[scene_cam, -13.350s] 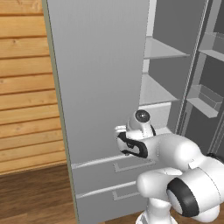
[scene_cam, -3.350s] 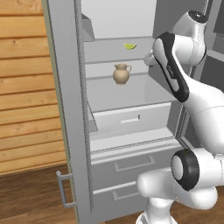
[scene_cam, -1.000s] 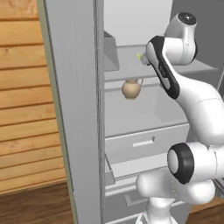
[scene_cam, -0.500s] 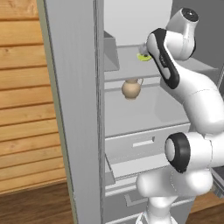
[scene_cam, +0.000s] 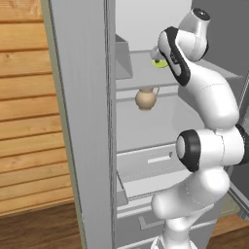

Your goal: Grab a lemon wedge from the fridge and one ice cube from the ice bowl, and put them in the glass of lemonade.

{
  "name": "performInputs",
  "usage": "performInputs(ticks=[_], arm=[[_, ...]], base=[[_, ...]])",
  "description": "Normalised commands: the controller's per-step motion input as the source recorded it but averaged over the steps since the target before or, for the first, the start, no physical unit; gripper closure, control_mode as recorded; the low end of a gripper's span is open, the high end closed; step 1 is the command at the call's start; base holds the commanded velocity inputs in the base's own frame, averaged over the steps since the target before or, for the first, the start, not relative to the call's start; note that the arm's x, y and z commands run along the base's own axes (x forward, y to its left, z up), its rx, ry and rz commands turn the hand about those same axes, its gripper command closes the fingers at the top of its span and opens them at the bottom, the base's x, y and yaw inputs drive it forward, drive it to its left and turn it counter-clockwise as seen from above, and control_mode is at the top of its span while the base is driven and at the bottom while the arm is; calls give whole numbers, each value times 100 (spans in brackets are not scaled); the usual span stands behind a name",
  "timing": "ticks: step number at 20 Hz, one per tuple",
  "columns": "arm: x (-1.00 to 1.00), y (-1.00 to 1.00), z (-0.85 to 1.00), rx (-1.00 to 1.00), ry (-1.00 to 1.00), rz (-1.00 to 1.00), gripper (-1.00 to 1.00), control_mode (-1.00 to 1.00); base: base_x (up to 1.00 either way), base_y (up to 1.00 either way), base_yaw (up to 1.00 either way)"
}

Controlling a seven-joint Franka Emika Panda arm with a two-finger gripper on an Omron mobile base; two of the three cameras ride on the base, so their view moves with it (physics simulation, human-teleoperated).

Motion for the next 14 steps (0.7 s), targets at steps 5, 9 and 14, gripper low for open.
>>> performInputs(ticks=[5, 9, 14], arm=[[-23, 7, -6, 0, -2, 14, -100, -100], [-13, 8, -7, 0, -5, 18, -100, -100], [1, 2, -12, 0, -3, 13, -100, -100]], base=[[0, 0, 0], [0, 0, 0], [0, 0, 0]])
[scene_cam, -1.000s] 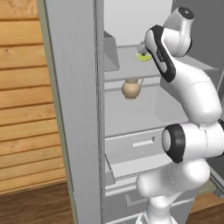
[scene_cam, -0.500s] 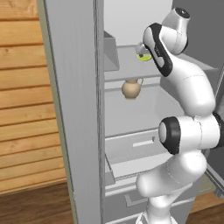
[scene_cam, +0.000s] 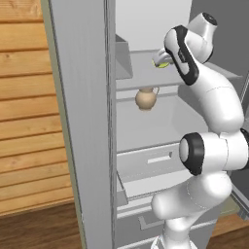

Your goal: Grab a lemon wedge from the fridge and one ice cube from the ice bowl, and put them in the glass of lemonade.

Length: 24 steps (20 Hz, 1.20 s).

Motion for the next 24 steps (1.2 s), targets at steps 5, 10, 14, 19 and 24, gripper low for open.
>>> performInputs(ticks=[5, 10, 14, 19, 24], arm=[[4, 2, 2, 0, 0, 4, -100, -100], [27, 11, 1, -2, 0, 0, -100, -100], [6, 7, 1, -1, 0, 0, -100, -100], [-4, 3, -23, 0, 0, 0, -100, -100], [0, 15, -21, 0, -7, 0, -100, -100]], base=[[0, 0, 0], [0, 0, 0], [0, 0, 0], [0, 0, 0], [0, 0, 0]])
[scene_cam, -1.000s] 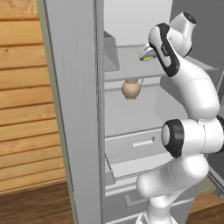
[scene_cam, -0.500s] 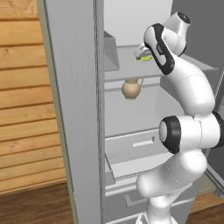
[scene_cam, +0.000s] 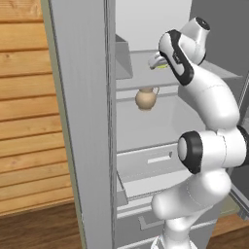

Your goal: Grab a lemon wedge from the fridge and one ice cube from the ice bowl, and put them in the glass of lemonade.

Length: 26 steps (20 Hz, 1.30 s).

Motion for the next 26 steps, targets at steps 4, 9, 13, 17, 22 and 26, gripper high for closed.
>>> performInputs(ticks=[4, 9, 13, 17, 22, 26], arm=[[0, 10, -1, 0, -2, 0, -100, -100], [0, 6, 0, 0, 0, 0, 100, -100], [-1, 2, 0, 0, 0, 0, 100, -100], [-5, 0, 0, 0, 0, 0, 100, -100], [-25, 0, 0, 0, 0, 0, 100, -100], [-87, 0, 0, 0, -6, 1, 100, -100]], base=[[0, 0, 0], [0, 0, 0], [0, 0, 0], [0, 0, 0], [0, 0, 0], [0, 0, 0]])
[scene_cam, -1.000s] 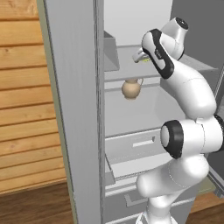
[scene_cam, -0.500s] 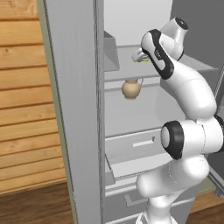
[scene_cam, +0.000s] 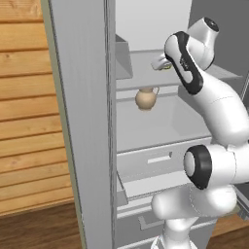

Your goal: Grab a lemon wedge from the fridge and one ice cube from the ice bowl, and put them in the glass of lemonade.

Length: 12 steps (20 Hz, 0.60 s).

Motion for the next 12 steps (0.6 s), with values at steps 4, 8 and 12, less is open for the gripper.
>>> performInputs(ticks=[4, 8, 12], arm=[[-100, 0, 0, 0, -17, 3, 100, -100], [-100, 0, 0, 0, -9, 3, 100, -100], [-100, 0, 0, -1, 3, 0, 100, -100]], base=[[0, 0, 0], [0, 0, 0], [0, 0, 0]])
